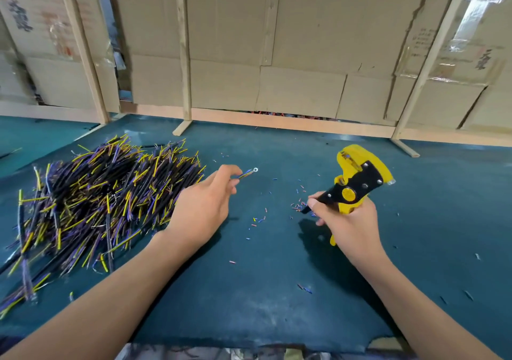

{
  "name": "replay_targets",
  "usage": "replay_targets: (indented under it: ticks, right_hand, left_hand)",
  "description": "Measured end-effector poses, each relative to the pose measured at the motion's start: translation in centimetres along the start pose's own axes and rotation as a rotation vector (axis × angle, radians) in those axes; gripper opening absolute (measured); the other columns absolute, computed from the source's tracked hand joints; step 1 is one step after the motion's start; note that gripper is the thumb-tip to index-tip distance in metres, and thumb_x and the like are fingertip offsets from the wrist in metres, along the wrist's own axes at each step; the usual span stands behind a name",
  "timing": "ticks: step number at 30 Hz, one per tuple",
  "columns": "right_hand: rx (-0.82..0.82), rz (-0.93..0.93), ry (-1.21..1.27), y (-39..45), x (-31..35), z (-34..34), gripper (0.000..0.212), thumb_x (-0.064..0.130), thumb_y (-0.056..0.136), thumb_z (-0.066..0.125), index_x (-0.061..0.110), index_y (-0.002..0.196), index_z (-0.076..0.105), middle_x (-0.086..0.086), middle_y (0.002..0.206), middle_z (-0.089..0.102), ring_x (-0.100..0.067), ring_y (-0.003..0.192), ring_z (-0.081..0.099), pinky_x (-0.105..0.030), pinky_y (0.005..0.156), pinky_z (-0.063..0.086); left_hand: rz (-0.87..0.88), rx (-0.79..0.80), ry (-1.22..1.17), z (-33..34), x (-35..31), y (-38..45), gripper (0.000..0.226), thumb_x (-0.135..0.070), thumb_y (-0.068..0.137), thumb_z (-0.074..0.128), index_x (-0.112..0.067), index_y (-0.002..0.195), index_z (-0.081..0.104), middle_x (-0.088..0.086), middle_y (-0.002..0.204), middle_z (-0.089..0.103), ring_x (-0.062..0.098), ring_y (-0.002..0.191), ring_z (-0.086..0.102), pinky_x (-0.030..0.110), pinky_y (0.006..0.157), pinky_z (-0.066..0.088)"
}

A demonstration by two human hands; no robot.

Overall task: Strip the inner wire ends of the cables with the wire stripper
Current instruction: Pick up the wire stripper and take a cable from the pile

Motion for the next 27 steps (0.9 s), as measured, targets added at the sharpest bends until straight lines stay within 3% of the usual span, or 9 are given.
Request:
replay_targets:
  ticks: [2,5,8,10,12,17,21,24,27]
  right_hand:
    - [0.007,-0.029,0.008,0.2,0.0,0.0,0.013,0.009,0.081,0.080,0.018,0.077,0.071,0.003,0.079,0.075,-0.023,0.075,0.070,-0.033,0.071,0.053]
    - [0.030,-0.073,0.044,0.3,0.1,0.2,0.019,0.003,0.082,0.080,0.020,0.080,0.070,0.002,0.085,0.075,-0.024,0.086,0.069,-0.039,0.085,0.053]
    - [0.058,-0.085,0.096,0.2,0.2,0.7,0.026,-0.001,0.085,0.077,0.024,0.088,0.072,0.002,0.090,0.075,-0.021,0.088,0.070,-0.037,0.086,0.055]
    - [0.069,-0.089,0.084,0.3,0.1,0.8,0.020,0.000,0.086,0.076,0.020,0.088,0.074,0.004,0.086,0.075,-0.018,0.084,0.070,-0.034,0.083,0.056]
    - [0.069,-0.101,0.057,0.6,-0.1,0.9,0.018,0.003,0.088,0.076,0.020,0.082,0.072,0.004,0.079,0.072,-0.018,0.079,0.067,-0.032,0.078,0.054]
    - [0.078,-0.159,0.070,0.7,0.0,1.5,0.015,0.005,0.089,0.076,0.014,0.080,0.068,0.011,0.074,0.065,-0.009,0.072,0.064,-0.018,0.074,0.046]
    - [0.059,-0.155,0.204,0.4,1.1,3.0,0.009,0.010,0.088,0.073,0.019,0.085,0.071,-0.004,0.078,0.072,-0.031,0.078,0.068,-0.042,0.078,0.057]
    - [0.138,-0.096,0.331,1.2,3.1,5.8,0.006,0.023,0.083,0.071,0.023,0.086,0.076,-0.008,0.079,0.075,-0.032,0.077,0.070,-0.037,0.077,0.058]
    - [0.324,0.097,0.452,2.8,3.6,9.6,0.025,0.021,0.073,0.079,0.007,0.094,0.077,-0.027,0.094,0.073,-0.032,0.072,0.070,-0.044,0.080,0.059]
  left_hand:
    - [0.043,0.032,-0.037,0.2,-0.2,-0.2,0.021,-0.015,0.104,0.048,-0.030,0.117,0.042,-0.009,0.090,0.064,0.034,0.066,0.060,0.044,0.057,0.053]
    - [0.069,0.056,-0.080,0.6,-0.3,-0.3,0.014,-0.018,0.103,0.050,-0.022,0.117,0.054,-0.008,0.092,0.062,0.029,0.072,0.060,0.044,0.064,0.053]
    - [0.017,0.022,-0.144,0.8,0.3,-0.3,0.016,-0.025,0.100,0.059,-0.021,0.115,0.058,-0.007,0.094,0.064,0.005,0.073,0.057,0.035,0.072,0.050]
    - [-0.035,0.020,-0.186,1.0,1.0,-0.4,0.018,-0.024,0.098,0.062,-0.022,0.116,0.059,-0.006,0.096,0.066,0.004,0.080,0.060,0.034,0.078,0.049]
    - [-0.066,0.023,-0.216,1.1,1.5,-0.3,0.016,-0.022,0.098,0.061,-0.019,0.114,0.060,-0.005,0.095,0.068,0.014,0.087,0.064,0.035,0.082,0.050]
    - [-0.111,0.015,-0.247,1.4,2.1,-0.1,0.006,-0.022,0.101,0.056,-0.021,0.107,0.057,-0.008,0.078,0.064,0.015,0.072,0.057,0.026,0.070,0.045]
    - [-0.109,0.014,-0.304,1.5,2.5,-0.1,0.005,-0.023,0.104,0.052,-0.024,0.105,0.056,-0.012,0.077,0.064,0.014,0.059,0.050,0.019,0.056,0.039]
    - [-0.096,0.025,-0.360,1.5,2.4,-0.1,0.008,-0.024,0.104,0.050,-0.021,0.103,0.057,-0.013,0.076,0.065,0.016,0.056,0.046,0.029,0.058,0.041]
    - [-0.154,0.024,-0.467,1.3,2.6,-0.1,0.012,-0.022,0.105,0.048,-0.018,0.101,0.059,-0.011,0.072,0.067,0.020,0.052,0.042,0.033,0.052,0.039]
Point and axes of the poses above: each hand's wrist, its own y-axis towards the middle knuckle, its own z-axis out of the palm, x = y × z, the point moved 7 cm from there along y, towards the middle knuckle
